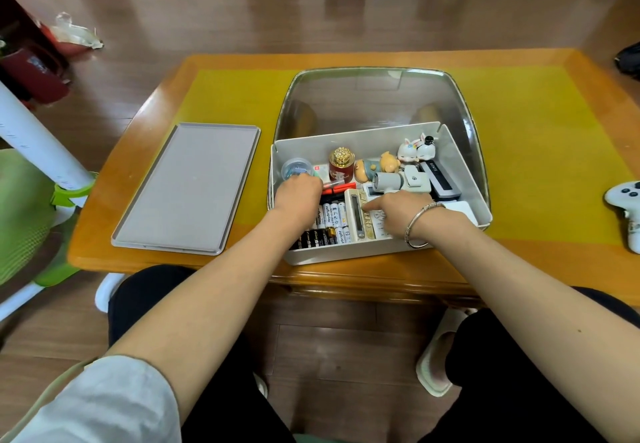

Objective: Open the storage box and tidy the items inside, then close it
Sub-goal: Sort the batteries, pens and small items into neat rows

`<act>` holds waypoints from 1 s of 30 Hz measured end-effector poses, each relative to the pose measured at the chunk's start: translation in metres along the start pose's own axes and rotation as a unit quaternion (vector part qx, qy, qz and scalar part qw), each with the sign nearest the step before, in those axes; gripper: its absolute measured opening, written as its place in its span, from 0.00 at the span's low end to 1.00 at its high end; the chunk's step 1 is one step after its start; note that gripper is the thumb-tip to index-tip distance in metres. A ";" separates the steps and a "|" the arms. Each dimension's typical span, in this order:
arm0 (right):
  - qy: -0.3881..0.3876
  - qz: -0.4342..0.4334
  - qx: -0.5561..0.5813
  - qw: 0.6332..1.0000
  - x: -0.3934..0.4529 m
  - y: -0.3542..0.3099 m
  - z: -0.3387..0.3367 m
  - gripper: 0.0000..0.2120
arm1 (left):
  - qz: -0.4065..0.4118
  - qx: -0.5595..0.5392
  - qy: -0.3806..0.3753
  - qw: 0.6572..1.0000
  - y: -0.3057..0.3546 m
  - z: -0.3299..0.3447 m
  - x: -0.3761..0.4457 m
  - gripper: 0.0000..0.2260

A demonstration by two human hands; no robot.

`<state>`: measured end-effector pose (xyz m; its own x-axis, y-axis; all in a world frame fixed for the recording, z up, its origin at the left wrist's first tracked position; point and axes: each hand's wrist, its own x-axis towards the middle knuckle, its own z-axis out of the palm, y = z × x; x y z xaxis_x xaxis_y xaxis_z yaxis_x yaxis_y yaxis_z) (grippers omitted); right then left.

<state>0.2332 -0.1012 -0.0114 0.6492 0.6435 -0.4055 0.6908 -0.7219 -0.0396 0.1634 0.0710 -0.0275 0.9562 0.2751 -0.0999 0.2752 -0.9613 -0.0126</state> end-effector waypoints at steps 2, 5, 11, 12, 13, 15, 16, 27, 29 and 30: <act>-0.001 0.001 0.004 1.000 -0.001 0.000 -0.001 0.30 | 0.003 -0.001 0.007 1.000 0.000 0.001 -0.001 0.12; 0.011 -0.003 0.004 1.000 -0.002 0.001 0.001 0.30 | 0.008 0.011 0.031 0.999 0.001 0.003 -0.002 0.14; 0.030 -0.007 -0.001 1.000 -0.002 -0.001 0.002 0.30 | 0.010 0.017 0.029 0.999 -0.002 0.002 -0.002 0.14; 0.040 -0.013 0.005 0.999 -0.002 -0.002 0.001 0.30 | 0.013 0.016 0.024 0.999 -0.003 0.001 -0.003 0.13; 0.055 -0.018 0.013 0.998 -0.002 -0.002 0.000 0.29 | 0.013 0.011 0.020 1.000 -0.003 0.000 -0.003 0.13; 0.092 -0.024 0.026 0.995 -0.002 -0.002 -0.002 0.26 | 0.011 -0.006 0.012 1.000 -0.004 -0.003 -0.005 0.13; 0.108 -0.024 0.031 0.993 -0.002 -0.002 -0.003 0.24 | 0.011 -0.011 0.010 1.000 -0.004 -0.004 -0.006 0.12; 0.150 -0.017 0.089 0.985 -0.002 -0.003 -0.003 0.17 | 0.007 -0.044 0.066 0.997 -0.011 -0.016 -0.001 0.10; 0.141 -0.017 0.090 0.986 -0.001 -0.003 -0.002 0.17 | 0.010 -0.038 0.057 0.998 -0.011 -0.010 0.001 0.10; 0.138 -0.017 0.092 0.986 0.000 -0.003 -0.002 0.17 | 0.010 -0.033 0.052 0.998 -0.011 -0.008 0.002 0.10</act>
<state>0.2320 -0.0987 -0.0097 0.7064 0.6940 -0.1390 0.6604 -0.7170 -0.2231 0.1634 0.0820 -0.0200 0.9658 0.2591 0.0053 0.2584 -0.9644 0.0553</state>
